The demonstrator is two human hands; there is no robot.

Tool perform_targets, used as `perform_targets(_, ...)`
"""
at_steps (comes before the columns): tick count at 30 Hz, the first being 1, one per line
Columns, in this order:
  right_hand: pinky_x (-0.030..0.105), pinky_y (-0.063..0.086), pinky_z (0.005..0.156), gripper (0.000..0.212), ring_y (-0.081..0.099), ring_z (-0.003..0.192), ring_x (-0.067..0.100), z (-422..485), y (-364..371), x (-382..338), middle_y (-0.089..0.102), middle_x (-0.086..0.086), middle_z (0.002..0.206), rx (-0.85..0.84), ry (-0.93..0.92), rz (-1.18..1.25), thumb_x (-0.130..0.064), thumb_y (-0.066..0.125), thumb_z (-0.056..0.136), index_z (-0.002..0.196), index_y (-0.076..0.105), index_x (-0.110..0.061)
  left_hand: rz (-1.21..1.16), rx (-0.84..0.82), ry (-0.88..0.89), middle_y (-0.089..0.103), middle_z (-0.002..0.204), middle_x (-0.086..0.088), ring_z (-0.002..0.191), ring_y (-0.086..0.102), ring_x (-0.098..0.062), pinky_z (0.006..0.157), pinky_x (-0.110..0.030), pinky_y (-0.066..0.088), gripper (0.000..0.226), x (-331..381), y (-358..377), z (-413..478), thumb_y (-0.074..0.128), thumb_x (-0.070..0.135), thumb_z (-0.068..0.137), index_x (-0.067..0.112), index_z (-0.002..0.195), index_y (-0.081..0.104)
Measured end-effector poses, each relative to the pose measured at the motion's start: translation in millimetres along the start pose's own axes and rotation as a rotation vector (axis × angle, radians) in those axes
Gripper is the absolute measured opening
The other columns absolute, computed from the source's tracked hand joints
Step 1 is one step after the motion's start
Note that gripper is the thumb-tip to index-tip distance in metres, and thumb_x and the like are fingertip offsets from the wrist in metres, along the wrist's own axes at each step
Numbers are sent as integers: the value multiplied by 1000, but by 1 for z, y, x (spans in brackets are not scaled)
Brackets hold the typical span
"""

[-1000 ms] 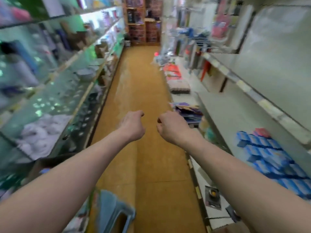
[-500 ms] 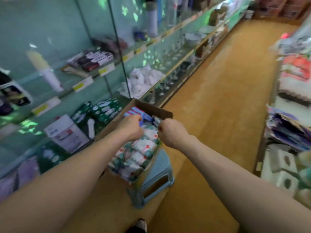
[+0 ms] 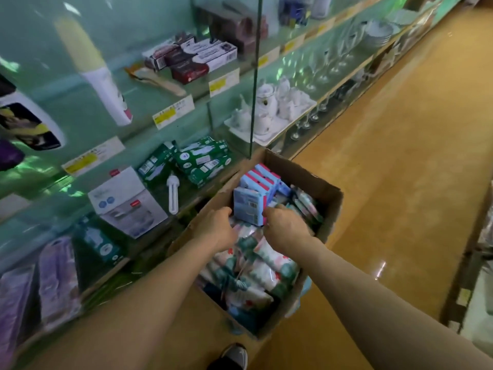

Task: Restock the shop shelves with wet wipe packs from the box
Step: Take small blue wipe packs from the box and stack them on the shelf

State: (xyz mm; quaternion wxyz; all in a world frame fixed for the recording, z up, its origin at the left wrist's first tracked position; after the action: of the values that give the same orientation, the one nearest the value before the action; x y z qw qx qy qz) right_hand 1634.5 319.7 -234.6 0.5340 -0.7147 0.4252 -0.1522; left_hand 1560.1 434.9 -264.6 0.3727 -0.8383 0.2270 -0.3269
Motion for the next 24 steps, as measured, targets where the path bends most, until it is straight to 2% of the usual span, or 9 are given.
perform_targets(2,39,45,93,39,50,115,34,24,7,1,47,15,129,-2,21,34,-16,51,94,133,47,-11,-35,-13,0,60,124,-8,108,57,-29,90,-39,49,38,-1,5,21,64,33,87,17,120,54)
perform_targets(6,43,45,94,48,45,118,36,69,20,7,39,15,132,28,78,76,-11,59,89,134,42,-11,-174,-54,-38,60,128,-7,111,57,-27,94,-37,48,41,-5,19,58,62,23,88,18,128,53)
perform_targets(11,40,42,94,49,40,124,33,105,34,11,40,14,136,61,115,69,-14,58,91,136,38,-9,-440,-96,-133,63,119,-7,101,60,-25,80,-33,50,36,-13,40,85,59,17,90,16,125,54)
perform_targets(13,39,42,96,46,37,126,32,113,34,15,41,13,135,85,154,51,-20,57,93,135,42,-10,-601,-132,-210,63,114,-7,94,61,-25,74,-33,51,32,-18,50,90,57,26,93,13,123,55)
perform_targets(15,39,43,95,40,40,123,31,117,35,15,45,13,130,80,160,22,-25,58,93,129,50,-11,-775,-198,-303,65,106,-8,87,63,-23,68,-33,55,40,-21,63,93,54,42,93,14,120,58)
perform_targets(17,37,45,88,31,51,113,30,118,41,5,54,13,118,15,103,59,-31,57,91,116,60,-12,-917,-285,-392,67,106,-9,89,66,-25,71,-37,57,47,-22,75,94,50,58,89,20,114,61)
perform_targets(19,34,48,77,27,59,98,29,114,48,-7,61,12,103,-49,24,133,-35,53,91,98,65,-12,-1025,-345,-455,67,108,-10,90,68,-29,71,-41,58,46,-23,83,95,50,63,87,24,108,63)
perform_targets(21,37,49,79,31,56,99,28,114,39,-9,59,12,106,41,-26,149,-34,48,95,100,68,-10,-1047,-347,-491,69,106,-12,86,69,-29,62,-36,57,43,-28,87,98,54,54,89,18,110,65)
perform_targets(24,40,43,92,30,42,119,31,121,18,15,48,13,127,248,64,97,-17,47,97,123,57,-7,-1032,-310,-503,69,103,-15,75,66,-25,51,-31,52,36,-32,87,99,56,34,92,8,116,62)
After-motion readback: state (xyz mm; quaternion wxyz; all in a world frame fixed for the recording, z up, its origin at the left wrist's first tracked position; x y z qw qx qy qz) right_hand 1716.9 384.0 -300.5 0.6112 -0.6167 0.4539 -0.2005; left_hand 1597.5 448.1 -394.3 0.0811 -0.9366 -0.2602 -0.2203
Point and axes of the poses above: each hand's wrist, its own z-axis towards the middle knuckle, its own y-axis out of the palm, x = y × z, the point moved 10 cm from there along z, towards the middle knuckle
